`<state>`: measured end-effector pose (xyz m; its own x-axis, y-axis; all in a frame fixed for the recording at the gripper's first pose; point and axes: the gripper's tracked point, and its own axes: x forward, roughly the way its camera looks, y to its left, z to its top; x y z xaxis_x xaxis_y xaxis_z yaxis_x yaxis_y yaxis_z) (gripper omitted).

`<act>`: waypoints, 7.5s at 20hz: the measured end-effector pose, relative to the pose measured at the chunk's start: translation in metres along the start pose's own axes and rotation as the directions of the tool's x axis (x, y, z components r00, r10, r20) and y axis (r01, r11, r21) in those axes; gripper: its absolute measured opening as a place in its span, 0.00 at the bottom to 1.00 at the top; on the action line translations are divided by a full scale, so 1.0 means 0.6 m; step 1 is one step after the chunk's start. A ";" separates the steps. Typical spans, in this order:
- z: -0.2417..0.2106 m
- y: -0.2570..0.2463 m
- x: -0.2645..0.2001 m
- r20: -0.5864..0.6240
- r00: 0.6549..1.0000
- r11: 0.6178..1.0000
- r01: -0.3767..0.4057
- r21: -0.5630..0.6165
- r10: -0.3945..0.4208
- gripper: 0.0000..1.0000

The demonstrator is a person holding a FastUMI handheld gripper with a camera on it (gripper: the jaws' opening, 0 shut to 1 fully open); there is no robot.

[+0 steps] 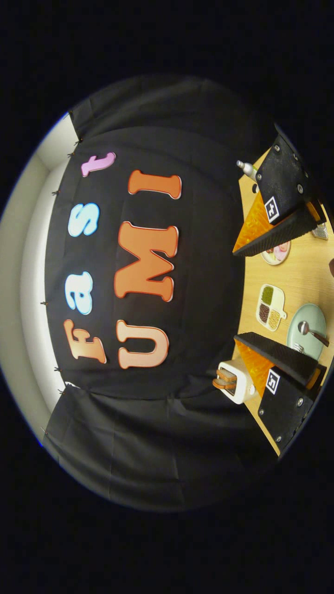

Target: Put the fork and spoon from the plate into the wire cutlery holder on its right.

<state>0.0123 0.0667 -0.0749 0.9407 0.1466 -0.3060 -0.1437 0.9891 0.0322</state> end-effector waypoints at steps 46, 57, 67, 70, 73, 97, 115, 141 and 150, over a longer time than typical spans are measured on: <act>-0.551 0.150 0.047 -0.929 0.328 0.973 0.091 0.210 0.170 0.06; -0.406 0.020 0.014 -0.822 0.550 0.955 0.134 0.264 0.150 0.06; -0.369 -0.192 -0.096 -0.801 0.599 0.910 0.326 0.257 0.011 0.06; -0.387 -0.250 -0.134 -0.822 0.569 0.896 0.375 0.237 -0.021 0.06; -0.417 -0.281 -0.161 -0.847 0.531 0.895 0.385 0.223 -0.017 0.06; -0.147 -0.350 -0.023 -0.296 0.926 0.945 0.288 0.155 -0.234 0.21; -0.001 -0.001 0.031 0.020 0.979 0.976 0.199 0.087 -0.202 0.87; -0.539 0.267 0.076 -0.941 0.324 0.994 0.011 0.109 0.100 0.74; -0.569 0.270 0.069 -0.964 0.247 0.992 0.057 0.115 0.098 0.10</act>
<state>-0.0769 0.2285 -0.4075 -0.0775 0.1195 -0.9898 -0.0538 0.9908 0.1239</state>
